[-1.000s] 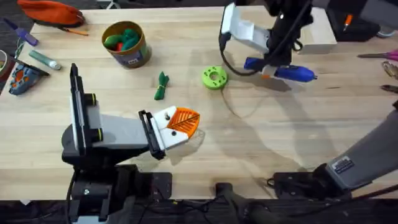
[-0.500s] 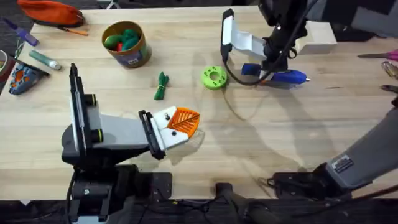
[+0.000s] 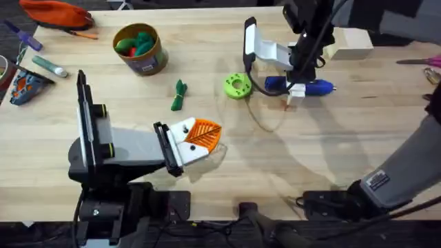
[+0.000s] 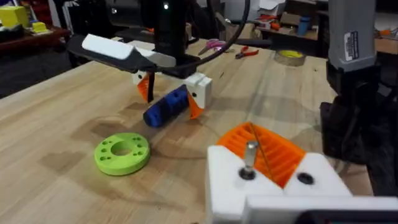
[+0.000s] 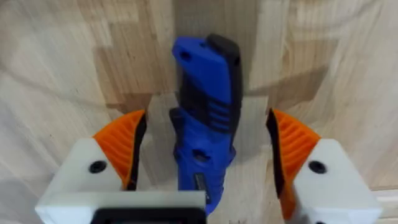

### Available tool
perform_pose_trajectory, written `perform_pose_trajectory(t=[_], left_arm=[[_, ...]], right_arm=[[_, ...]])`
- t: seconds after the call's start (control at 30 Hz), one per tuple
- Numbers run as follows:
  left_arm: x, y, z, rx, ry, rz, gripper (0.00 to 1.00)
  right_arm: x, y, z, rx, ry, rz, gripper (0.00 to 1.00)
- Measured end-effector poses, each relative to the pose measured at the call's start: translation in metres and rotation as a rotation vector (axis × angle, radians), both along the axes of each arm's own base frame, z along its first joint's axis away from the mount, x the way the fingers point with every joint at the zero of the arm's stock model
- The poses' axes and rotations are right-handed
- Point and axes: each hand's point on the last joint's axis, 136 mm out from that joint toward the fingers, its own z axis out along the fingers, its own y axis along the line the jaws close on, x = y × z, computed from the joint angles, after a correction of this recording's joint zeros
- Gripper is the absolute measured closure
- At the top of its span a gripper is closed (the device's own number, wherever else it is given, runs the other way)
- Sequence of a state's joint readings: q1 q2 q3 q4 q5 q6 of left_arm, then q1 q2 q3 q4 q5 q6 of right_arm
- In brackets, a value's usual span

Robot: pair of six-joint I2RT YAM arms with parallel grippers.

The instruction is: Pick up the gripper from the table and insert it into the empty holder that is missing its gripper. Then pick up a screw, insert it into the mounting hole, and use the screwdriver to tighten it. Finally, clean up the table by picking up the vegetable and placing it into the bucket.

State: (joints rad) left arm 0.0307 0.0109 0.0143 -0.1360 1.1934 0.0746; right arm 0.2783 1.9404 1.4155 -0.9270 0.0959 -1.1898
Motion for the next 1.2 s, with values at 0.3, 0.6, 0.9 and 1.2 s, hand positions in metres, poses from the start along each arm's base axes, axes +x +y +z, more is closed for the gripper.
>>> perform_pose_trajectory(t=[0.3, 0.6, 0.9, 1.2], left_arm=[[0.0, 0.0, 0.0, 0.0, 0.0, 0.0, 0.991], [0.0, 0.0, 0.0, 0.001, -0.003, 0.0, 0.023], [0.0, 0.0, 0.0, 0.002, -0.004, 0.0, 0.014], [0.007, 0.003, 0.006, -0.001, -0.041, 0.036, 0.016]], right_arm=[[0.004, 0.015, 0.04, 0.12, -0.096, -0.12, 0.012], [-0.009, 0.023, 0.158, 0.336, -0.369, -0.281, 0.01], [-0.039, 0.016, 0.234, 0.493, -0.548, -0.413, 0.01], [-0.062, 0.011, 0.295, 0.686, -0.7, -0.549, 0.011]])
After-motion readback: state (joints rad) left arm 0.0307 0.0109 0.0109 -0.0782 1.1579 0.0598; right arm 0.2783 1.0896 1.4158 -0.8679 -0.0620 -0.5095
